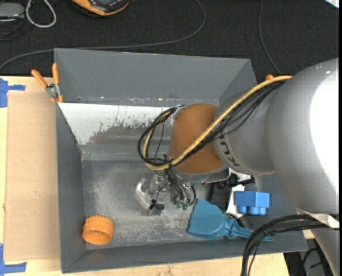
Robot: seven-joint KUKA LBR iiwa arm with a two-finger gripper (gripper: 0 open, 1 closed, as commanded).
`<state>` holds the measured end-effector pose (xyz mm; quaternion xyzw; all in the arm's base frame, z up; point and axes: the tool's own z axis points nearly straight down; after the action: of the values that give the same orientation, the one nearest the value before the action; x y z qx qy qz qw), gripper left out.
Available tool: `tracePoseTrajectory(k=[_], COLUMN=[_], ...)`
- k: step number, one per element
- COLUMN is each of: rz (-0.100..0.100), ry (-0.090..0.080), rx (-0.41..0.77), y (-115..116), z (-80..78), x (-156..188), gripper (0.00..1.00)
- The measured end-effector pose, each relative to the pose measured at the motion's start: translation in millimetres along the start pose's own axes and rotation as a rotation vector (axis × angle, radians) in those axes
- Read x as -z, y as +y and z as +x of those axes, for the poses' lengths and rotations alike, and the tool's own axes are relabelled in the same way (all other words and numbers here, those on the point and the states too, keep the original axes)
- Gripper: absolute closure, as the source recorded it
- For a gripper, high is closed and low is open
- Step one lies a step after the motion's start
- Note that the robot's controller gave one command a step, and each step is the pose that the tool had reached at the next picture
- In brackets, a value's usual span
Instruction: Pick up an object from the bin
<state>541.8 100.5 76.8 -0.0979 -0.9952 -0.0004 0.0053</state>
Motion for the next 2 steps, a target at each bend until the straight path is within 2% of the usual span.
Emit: tracePoseTrajectory(k=[1, 2], rz=[0.002, 0.004], ry=[0.005, 0.008], rx=[0.0, 0.0], y=[-1, -2], z=[1.5, 2.5], x=[10, 40], gripper=[1.0, 1.0])
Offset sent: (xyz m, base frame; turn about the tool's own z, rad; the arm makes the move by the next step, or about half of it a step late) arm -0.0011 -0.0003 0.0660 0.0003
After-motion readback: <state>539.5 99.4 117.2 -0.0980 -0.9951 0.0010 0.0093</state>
